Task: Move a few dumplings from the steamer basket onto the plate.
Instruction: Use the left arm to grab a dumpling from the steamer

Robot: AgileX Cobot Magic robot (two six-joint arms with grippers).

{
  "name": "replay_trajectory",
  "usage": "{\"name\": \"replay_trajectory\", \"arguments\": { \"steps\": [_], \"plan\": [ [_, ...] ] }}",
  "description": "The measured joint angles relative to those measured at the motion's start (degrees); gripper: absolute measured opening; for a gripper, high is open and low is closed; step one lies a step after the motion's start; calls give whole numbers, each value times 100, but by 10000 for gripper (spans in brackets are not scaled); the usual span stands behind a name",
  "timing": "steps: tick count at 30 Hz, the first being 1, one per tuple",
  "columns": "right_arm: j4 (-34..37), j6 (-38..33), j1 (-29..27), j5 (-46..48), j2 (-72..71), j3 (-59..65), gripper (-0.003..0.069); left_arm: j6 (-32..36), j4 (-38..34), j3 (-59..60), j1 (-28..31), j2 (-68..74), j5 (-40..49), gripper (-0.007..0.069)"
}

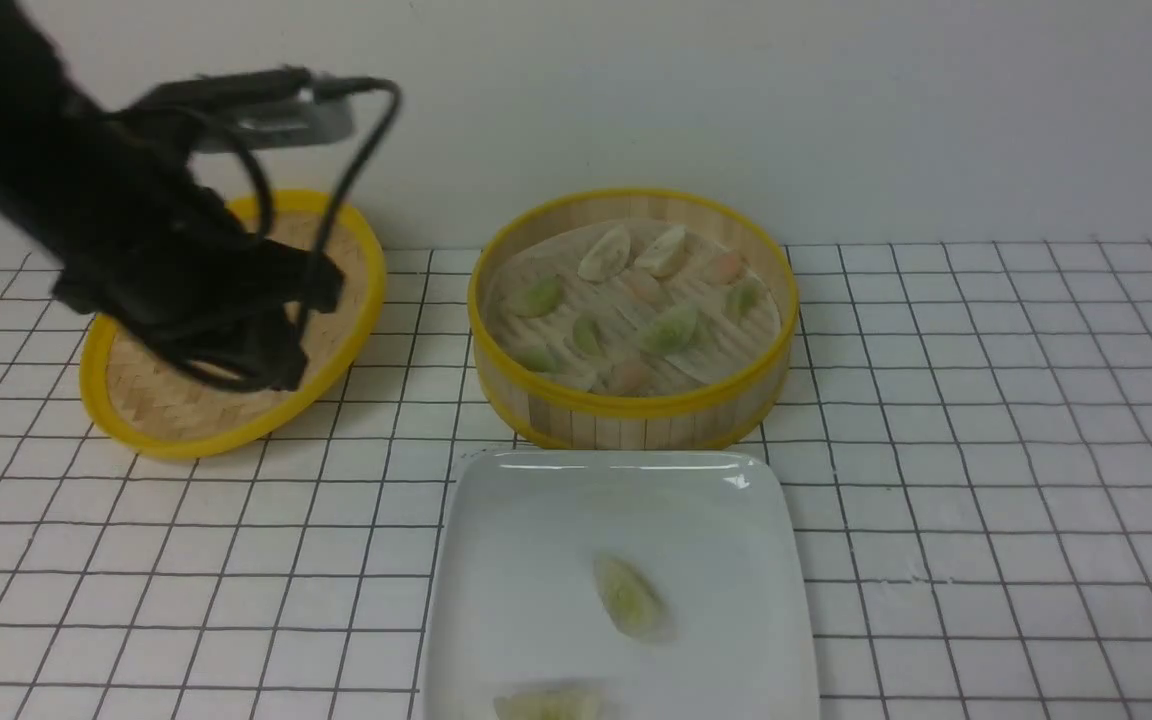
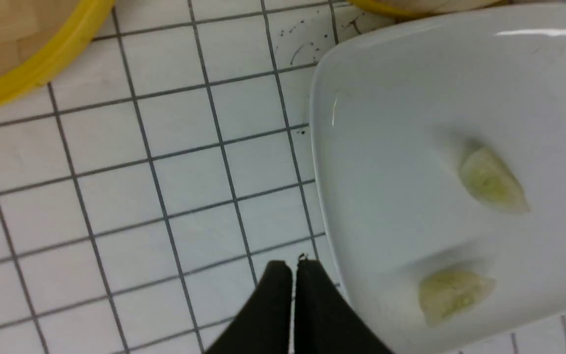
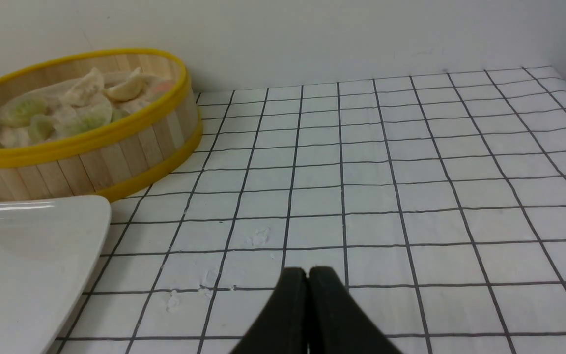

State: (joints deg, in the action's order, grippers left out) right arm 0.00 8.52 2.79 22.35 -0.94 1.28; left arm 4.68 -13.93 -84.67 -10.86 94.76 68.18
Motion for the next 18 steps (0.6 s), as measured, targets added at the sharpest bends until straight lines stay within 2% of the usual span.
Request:
{"name": "replay_trajectory", "arguments": {
  "steps": [4, 7, 12, 18],
  "plan": [
    [0, 0, 0, 0, 0, 0, -14, -333, 657, -1283, -667, 1088, 207, -6],
    [0, 0, 0, 0, 0, 0, -14, -405, 854, -2284, -955, 1782, 225, -6],
    [0, 0, 0, 0, 0, 0, -14, -508, 939, -3653, -1122, 2833, 225, -6],
    [0, 0, 0, 0, 0, 0, -14, -608, 901, -4611, -1123, 3706, 242, -4]
  ]
}}
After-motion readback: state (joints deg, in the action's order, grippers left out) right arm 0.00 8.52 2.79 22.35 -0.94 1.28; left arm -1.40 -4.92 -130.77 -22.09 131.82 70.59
